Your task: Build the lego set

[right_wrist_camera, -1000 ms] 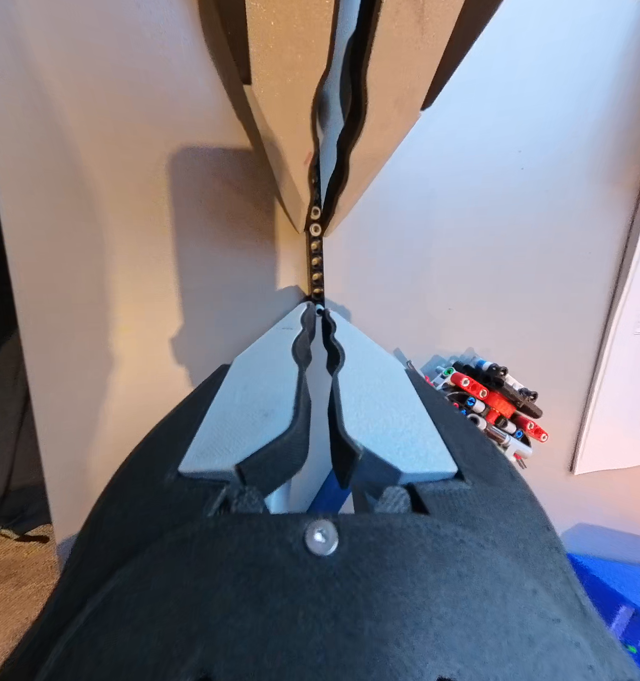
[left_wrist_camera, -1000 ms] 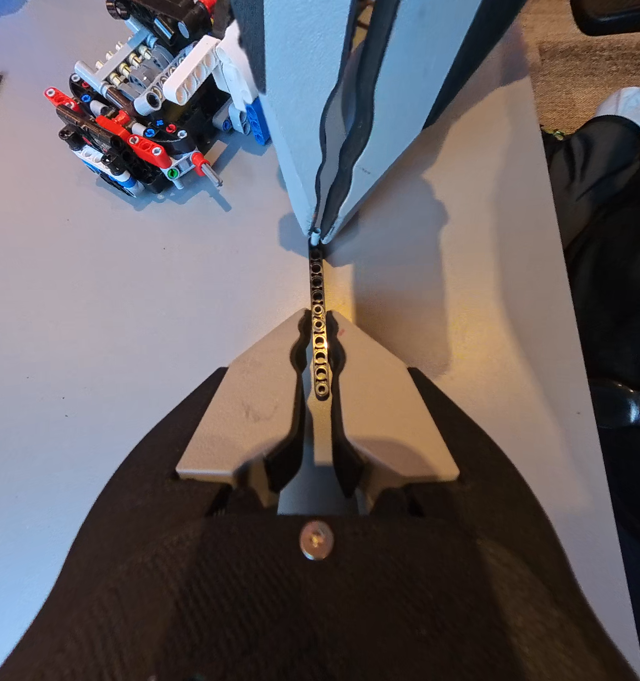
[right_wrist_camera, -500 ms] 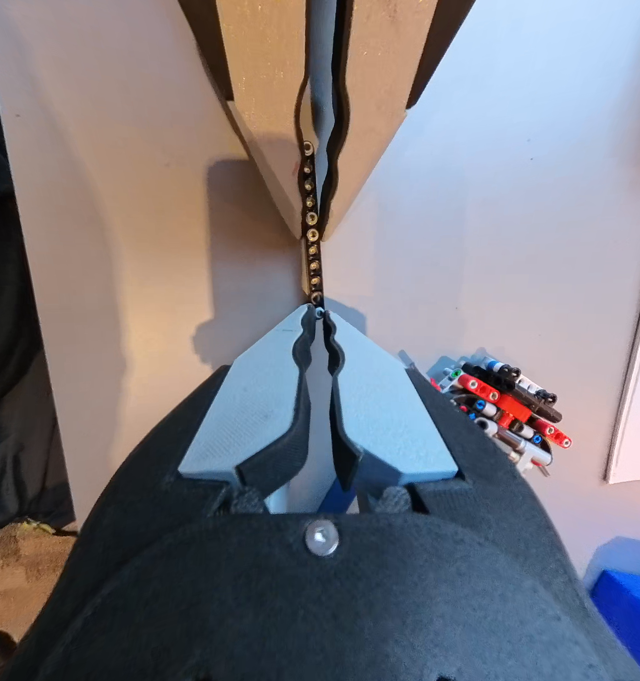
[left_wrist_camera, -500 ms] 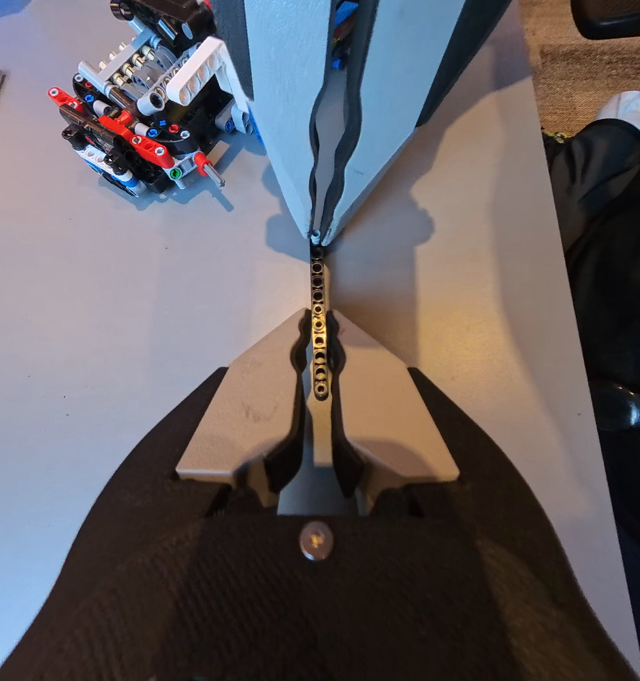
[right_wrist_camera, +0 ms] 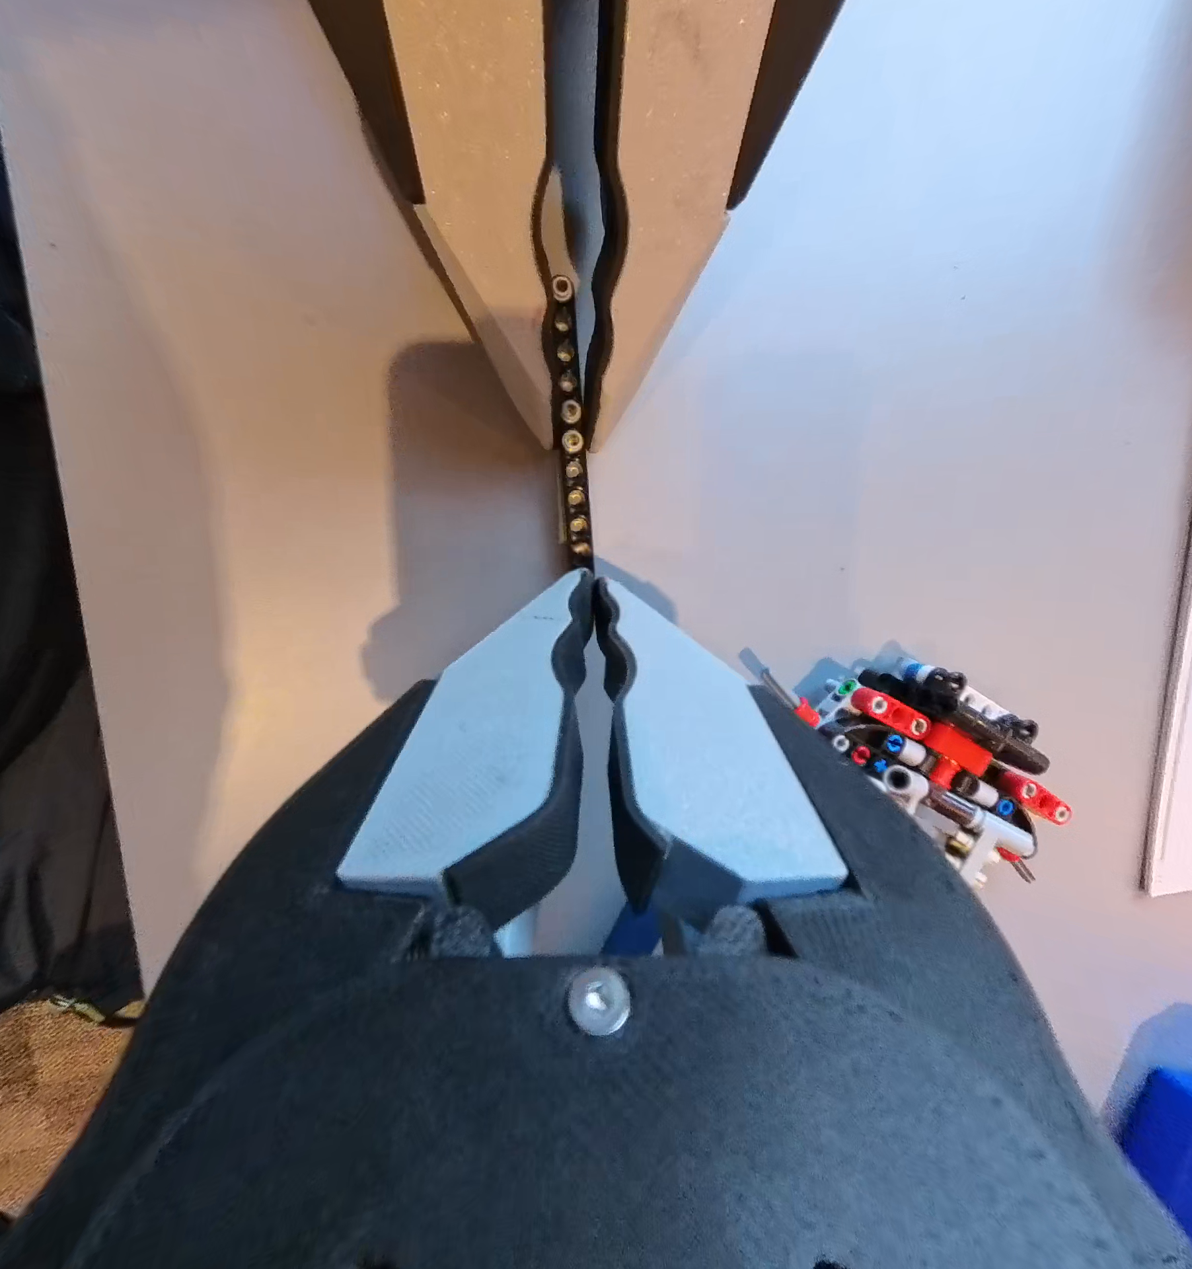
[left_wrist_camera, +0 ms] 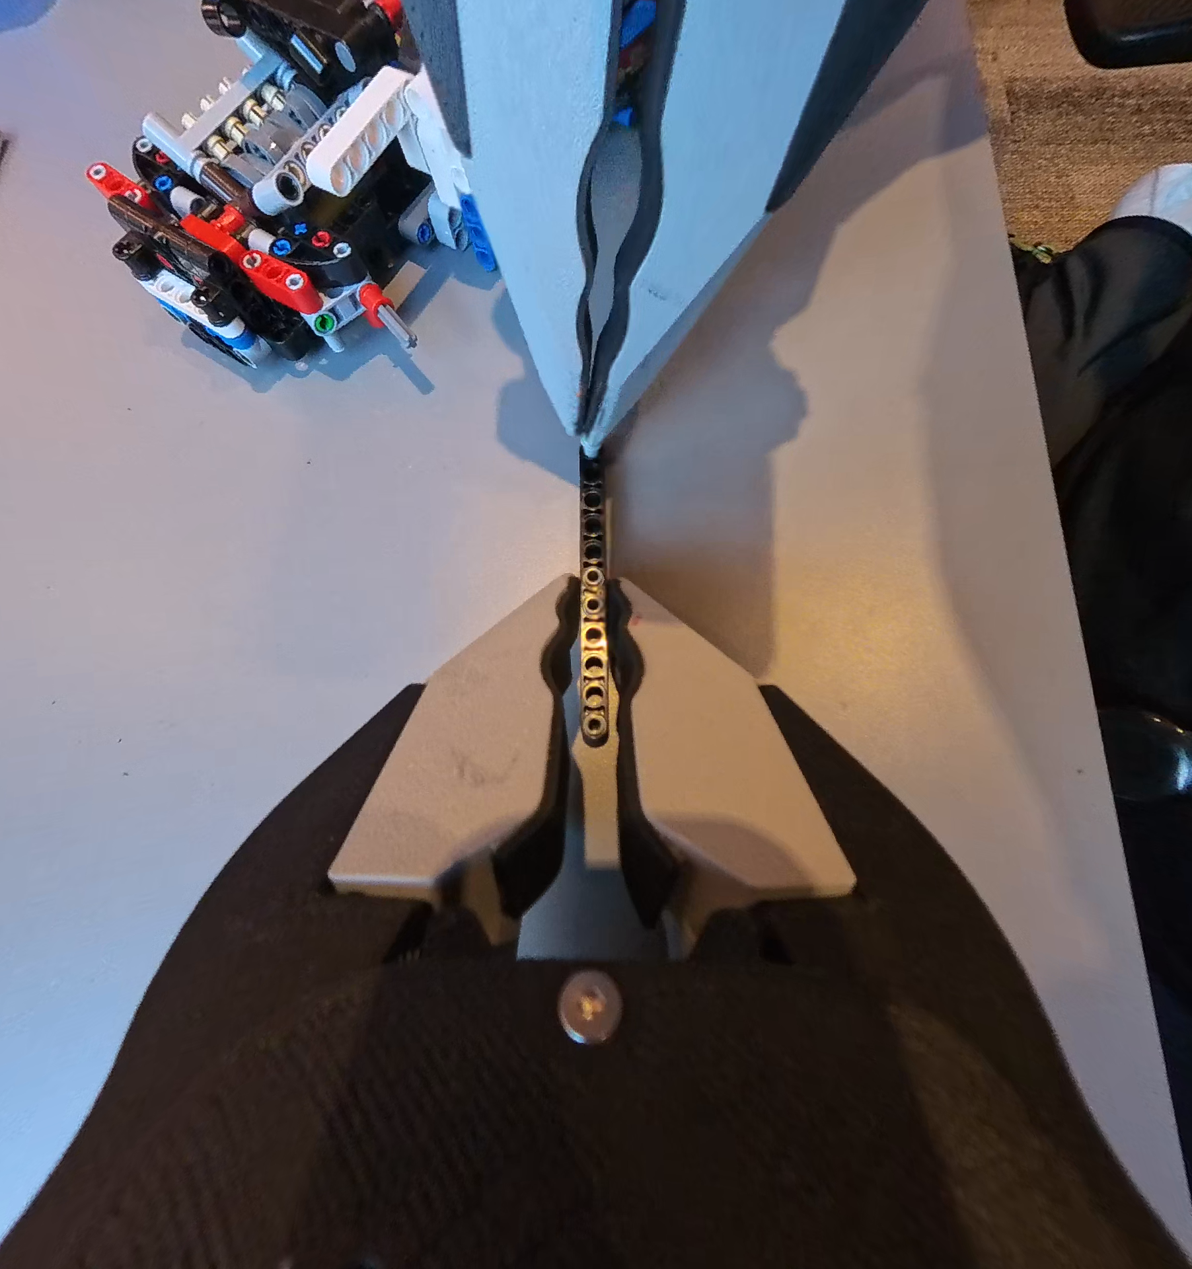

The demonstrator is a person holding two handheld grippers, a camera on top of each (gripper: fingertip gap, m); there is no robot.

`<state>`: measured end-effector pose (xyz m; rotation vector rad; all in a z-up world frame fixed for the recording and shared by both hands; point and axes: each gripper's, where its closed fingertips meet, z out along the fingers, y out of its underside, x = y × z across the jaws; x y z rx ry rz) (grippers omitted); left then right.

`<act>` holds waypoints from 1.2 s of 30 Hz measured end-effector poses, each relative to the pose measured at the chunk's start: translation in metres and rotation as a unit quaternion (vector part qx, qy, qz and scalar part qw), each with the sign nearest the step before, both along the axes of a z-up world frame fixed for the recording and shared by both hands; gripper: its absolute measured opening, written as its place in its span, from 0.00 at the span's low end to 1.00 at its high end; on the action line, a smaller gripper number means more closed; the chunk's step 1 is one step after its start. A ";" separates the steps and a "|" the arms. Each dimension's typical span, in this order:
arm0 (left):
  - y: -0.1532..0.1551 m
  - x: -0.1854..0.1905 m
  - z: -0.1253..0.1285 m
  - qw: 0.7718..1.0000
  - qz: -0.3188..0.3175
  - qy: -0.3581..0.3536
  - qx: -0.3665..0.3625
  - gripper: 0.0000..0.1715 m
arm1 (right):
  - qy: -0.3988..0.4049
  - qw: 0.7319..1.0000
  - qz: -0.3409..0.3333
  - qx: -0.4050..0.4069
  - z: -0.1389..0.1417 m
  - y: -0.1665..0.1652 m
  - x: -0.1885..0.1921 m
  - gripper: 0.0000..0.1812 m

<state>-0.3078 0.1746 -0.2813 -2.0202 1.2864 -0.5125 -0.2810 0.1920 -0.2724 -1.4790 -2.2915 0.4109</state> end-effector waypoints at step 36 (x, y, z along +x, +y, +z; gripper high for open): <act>0.003 -0.003 0.009 1.000 0.000 -0.029 0.007 0.10 | 0.110 0.991 -0.079 -0.019 -0.007 -0.002 -0.007 0.15</act>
